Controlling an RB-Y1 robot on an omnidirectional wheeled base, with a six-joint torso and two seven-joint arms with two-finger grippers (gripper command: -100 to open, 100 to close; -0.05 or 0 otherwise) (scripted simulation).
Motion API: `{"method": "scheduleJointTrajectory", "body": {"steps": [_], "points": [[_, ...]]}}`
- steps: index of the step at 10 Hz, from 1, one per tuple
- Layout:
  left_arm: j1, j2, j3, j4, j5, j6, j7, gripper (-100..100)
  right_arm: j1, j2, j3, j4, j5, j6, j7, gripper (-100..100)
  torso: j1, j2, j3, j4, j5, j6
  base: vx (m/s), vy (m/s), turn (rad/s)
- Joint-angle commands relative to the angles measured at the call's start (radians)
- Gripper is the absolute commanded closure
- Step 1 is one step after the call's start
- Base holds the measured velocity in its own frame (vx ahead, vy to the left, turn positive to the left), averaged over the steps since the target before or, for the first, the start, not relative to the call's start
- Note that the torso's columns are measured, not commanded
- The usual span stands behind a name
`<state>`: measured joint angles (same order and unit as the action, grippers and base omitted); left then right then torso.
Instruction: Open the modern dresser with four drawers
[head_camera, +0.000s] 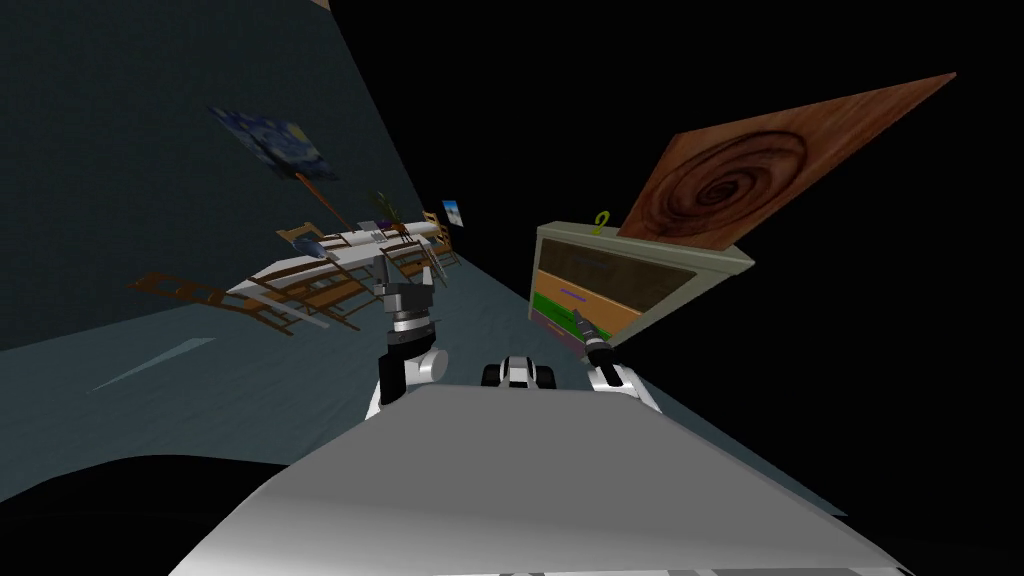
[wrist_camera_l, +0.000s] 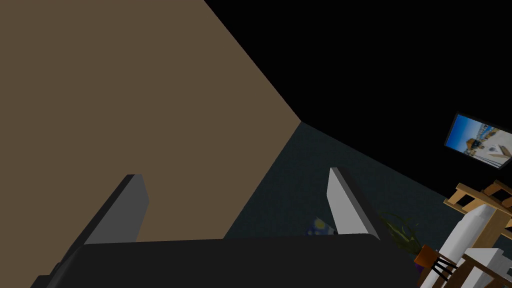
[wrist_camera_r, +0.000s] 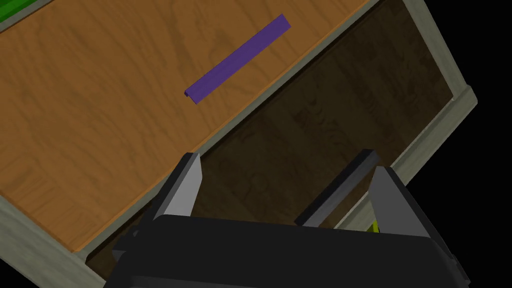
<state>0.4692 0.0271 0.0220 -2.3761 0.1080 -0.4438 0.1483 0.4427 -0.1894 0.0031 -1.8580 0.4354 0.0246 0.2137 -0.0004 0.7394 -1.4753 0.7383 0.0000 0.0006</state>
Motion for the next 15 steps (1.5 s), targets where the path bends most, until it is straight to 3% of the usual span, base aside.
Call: {"method": "scheduleJointTrajectory", "body": {"steps": [1,2,3,4,5,7,8,9,10,12,13,15], "points": [[0.000,0.000,0.000,0.000,0.000,0.000,0.000,0,-0.010,-0.007,0.003,0.042,0.053,0.072,0.016,-100,0.001,-0.002,-0.001,0.000,0.000,-0.001,0.039,0.015,0.175],[0.000,0.000,0.000,0.000,0.000,0.000,0.000,0,-0.010,-0.007,0.003,0.042,0.053,0.081,0.016,-100,0.000,-0.002,-0.001,0.000,0.000,0.000,0.015,0.004,-0.005],[0.000,0.000,0.000,0.000,0.000,0.000,0.000,0,-0.020,-0.011,0.005,0.089,0.100,0.121,0.033,-100,0.000,-0.001,0.000,0.000,0.000,0.000,0.031,0.011,0.245],[0.000,0.000,0.000,0.000,0.000,0.000,0.000,0,-0.020,-0.011,0.005,0.089,0.104,0.145,0.033,-100,0.000,-0.002,-0.001,0.000,0.000,-0.001,0.037,0.007,0.150],[0.000,0.000,0.000,0.000,0.000,0.000,0.000,0,-0.032,-0.014,0.007,0.135,0.141,0.178,0.050,-100,0.000,-0.002,-0.001,-0.001,0.000,0.000,0.049,0.018,0.211],[0.000,0.000,0.000,0.000,0.000,0.000,0.000,0,-0.032,-0.014,0.007,0.138,0.156,0.210,0.050,-100,0.001,-0.002,-0.001,0.000,0.000,0.000,0.034,0.009,0.069],[0.000,0.000,0.000,0.000,0.000,0.000,0.000,0,-0.043,-0.016,0.009,0.185,0.204,0.244,0.068,-100,0.000,0.000,0.000,0.000,0.000,0.000,0.041,0.013,0.251],[0.000,0.000,0.000,0.000,0.000,0.000,0.000,0,-0.043,-0.016,0.009,0.188,0.208,0.276,0.068,-100,0.000,-0.002,-0.001,0.000,0.000,-0.001,0.040,0.005,0.145],[0.000,0.000,0.000,0.000,0.000,0.000,0.000,0,-0.055,-0.017,0.011,0.237,0.246,0.299,0.085,-100,0.000,-0.001,-0.001,0.000,0.000,0.000,0.050,0.009,0.250],[0.000,0.000,0.000,0.000,0.000,0.000,0.000,0,-0.055,-0.017,0.011,0.239,0.260,0.342,0.085,-100,0.000,-0.002,-0.001,0.000,0.000,0.000,0.033,0.006,0.053],[0.000,0.000,0.000,0.000,0.000,0.000,0.000,0,-0.067,-0.018,0.013,0.291,0.309,0.371,0.102,-100,0.000,0.000,0.000,0.000,0.000,0.000,0.041,0.015,0.225],[0.000,0.000,0.000,0.000,0.000,0.000,0.000,0,-0.067,-0.018,0.013,0.291,0.312,0.408,0.102,-100,0.000,-0.002,-0.001,0.000,0.000,0.000,0.028,0.002,0.076]]}}
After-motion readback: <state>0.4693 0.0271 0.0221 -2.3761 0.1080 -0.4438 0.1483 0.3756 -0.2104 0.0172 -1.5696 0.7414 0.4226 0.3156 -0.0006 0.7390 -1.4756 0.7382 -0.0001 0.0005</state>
